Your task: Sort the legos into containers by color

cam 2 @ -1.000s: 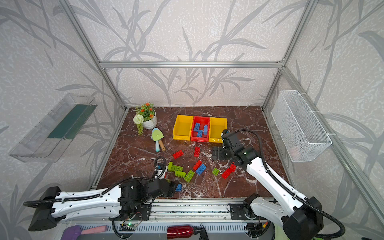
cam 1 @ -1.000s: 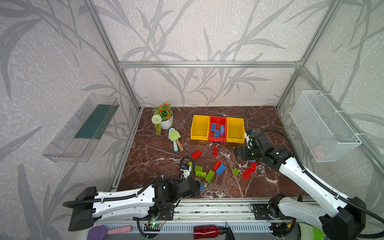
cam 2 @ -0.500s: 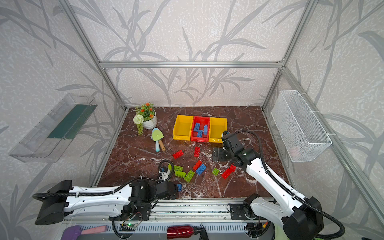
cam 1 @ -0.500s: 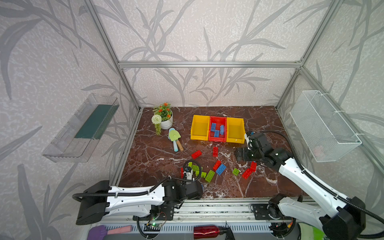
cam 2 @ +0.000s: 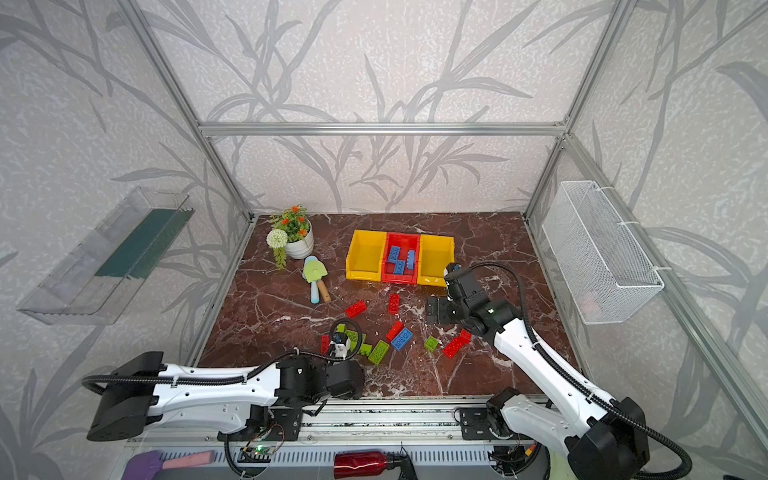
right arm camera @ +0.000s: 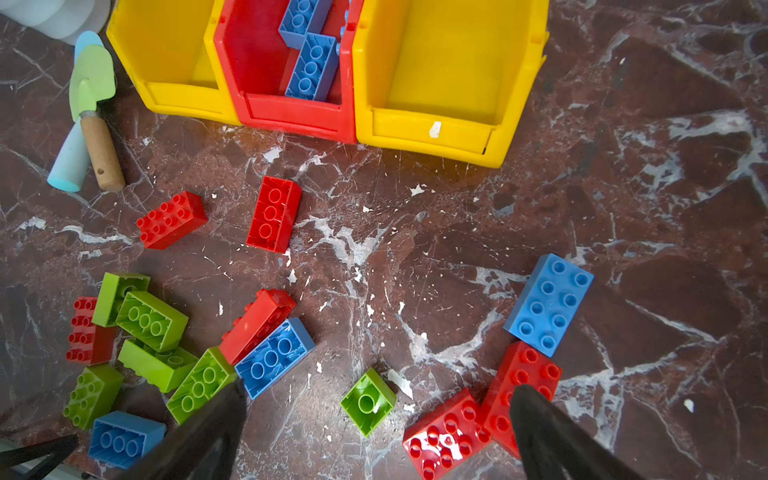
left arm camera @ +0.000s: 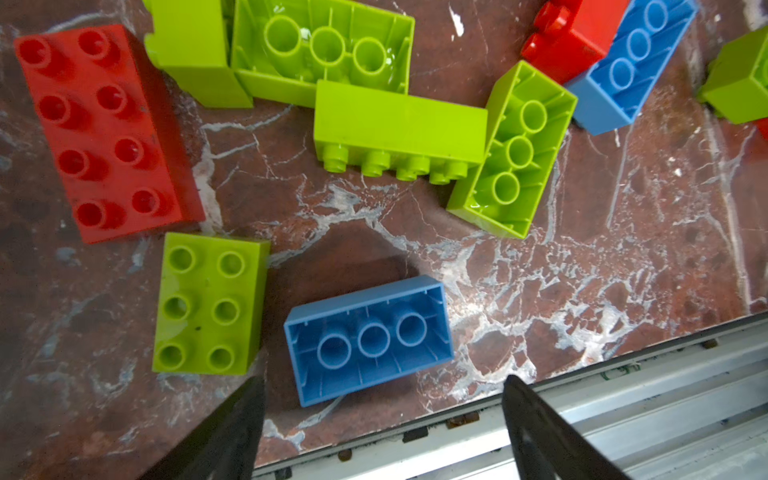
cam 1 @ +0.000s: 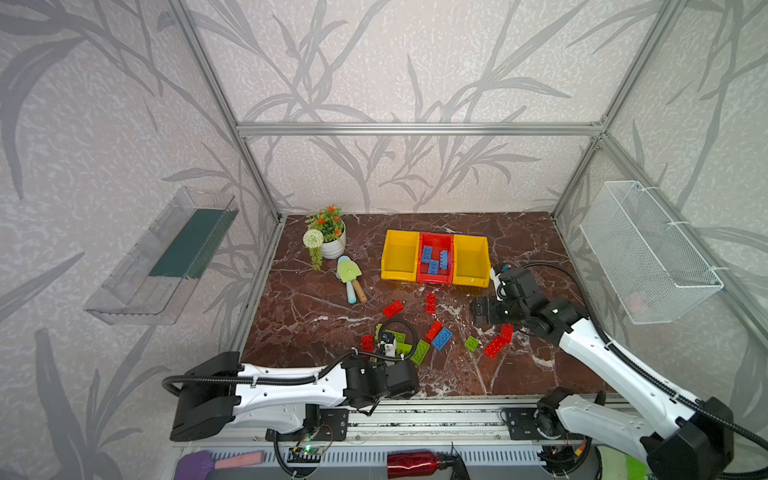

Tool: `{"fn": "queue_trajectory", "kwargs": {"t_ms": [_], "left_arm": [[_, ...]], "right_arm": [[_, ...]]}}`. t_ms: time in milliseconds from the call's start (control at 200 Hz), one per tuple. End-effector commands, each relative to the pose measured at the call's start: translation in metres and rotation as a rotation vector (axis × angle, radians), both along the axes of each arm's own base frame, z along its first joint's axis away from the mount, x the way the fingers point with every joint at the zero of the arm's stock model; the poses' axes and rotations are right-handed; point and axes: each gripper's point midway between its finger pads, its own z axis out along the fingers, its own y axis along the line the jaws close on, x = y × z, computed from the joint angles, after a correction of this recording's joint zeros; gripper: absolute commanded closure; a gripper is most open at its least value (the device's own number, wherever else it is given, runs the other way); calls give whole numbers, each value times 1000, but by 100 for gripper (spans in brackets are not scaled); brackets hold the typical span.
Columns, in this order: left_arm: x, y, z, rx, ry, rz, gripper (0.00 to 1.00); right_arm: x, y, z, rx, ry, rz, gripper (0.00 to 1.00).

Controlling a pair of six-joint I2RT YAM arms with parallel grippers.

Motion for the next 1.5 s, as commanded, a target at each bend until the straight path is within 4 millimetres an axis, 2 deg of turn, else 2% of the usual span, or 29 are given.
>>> {"fn": "queue_trajectory", "kwargs": {"t_ms": [0,235,380,920,1040,1150,1299,1419,1494], "left_arm": [[3,3,2,43,-4,46,11],[8,-5,-6,95,-3,33,11],[11,-3,-15,110,13,48,13],[12,0,-42,151,83,64,34],[13,3,-43,158,84,71,45],[16,5,-35,176,70,67,52],[27,4,-6,180,19,49,59],[48,6,23,174,-22,48,59],[70,8,42,159,-80,67,59]], "right_arm": [[-3,-6,2,-7,-17,-4,1],[-8,-12,7,-2,-34,-12,1],[-11,-16,8,2,-37,-20,1],[-14,-23,3,11,-31,-33,1],[-14,-23,2,14,-28,-31,1],[-14,-23,3,14,-31,-32,1],[-15,-24,7,16,-37,-31,1],[-16,-26,11,17,-45,-36,1],[-17,-27,11,20,-48,-41,1]]}}
